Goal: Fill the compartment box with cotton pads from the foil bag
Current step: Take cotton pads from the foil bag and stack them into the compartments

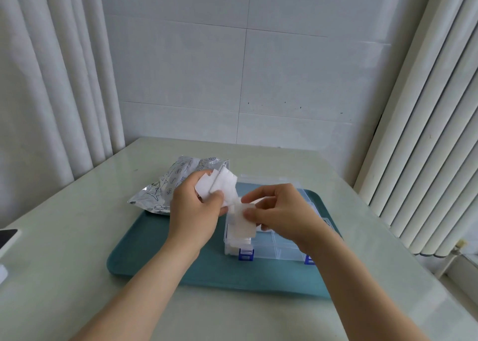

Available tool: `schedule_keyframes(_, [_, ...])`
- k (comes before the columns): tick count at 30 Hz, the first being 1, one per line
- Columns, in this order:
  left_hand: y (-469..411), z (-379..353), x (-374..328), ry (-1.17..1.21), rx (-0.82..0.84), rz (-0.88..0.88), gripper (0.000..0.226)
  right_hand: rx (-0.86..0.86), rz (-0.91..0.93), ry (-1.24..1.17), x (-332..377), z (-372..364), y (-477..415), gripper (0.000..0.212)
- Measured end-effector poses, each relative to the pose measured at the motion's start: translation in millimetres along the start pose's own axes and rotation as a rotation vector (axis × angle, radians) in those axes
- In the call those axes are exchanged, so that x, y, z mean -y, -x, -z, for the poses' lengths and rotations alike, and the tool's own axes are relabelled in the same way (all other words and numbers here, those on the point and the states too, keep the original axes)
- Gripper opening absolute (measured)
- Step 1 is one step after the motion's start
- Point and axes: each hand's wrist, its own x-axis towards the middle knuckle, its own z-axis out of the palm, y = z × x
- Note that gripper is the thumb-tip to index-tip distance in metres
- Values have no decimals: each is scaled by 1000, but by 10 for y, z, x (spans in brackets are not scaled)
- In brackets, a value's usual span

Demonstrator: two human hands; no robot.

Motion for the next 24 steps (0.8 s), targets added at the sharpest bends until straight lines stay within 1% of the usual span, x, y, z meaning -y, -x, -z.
schedule_keyframes(3, [11,-15,16,-52,26,-10,37,-75,6,158,-12,-68,-13,18])
schedule_keyframes(5, [20,-17,21,-96,42,-20,35,-79,15,219,-8,-92,-11,21])
schedule_keyframes(9, [33,-10,24,-134,31,-20,35,-84,21,288,-2,-125,11,23])
schedule_keyframes(14, [43,-16,27,-134,25,-30,38,-66,53,343,-28,-180,-4,16])
schedule_keyframes(17, [40,-11,31,-150,33,-29,38,-101,98,470,-45,-217,-27,18])
schedule_keyframes(20, [39,-12,37,-152,33,-27,38,-156,125,673,-65,-233,-36,28])
schedule_keyframes(22, [31,-6,47,-159,37,-31,37,-182,145,734,-60,-229,-33,30])
schedule_keyframes(24, [26,-3,57,-178,42,-34,37,-193,157,757,-44,-219,-29,27])
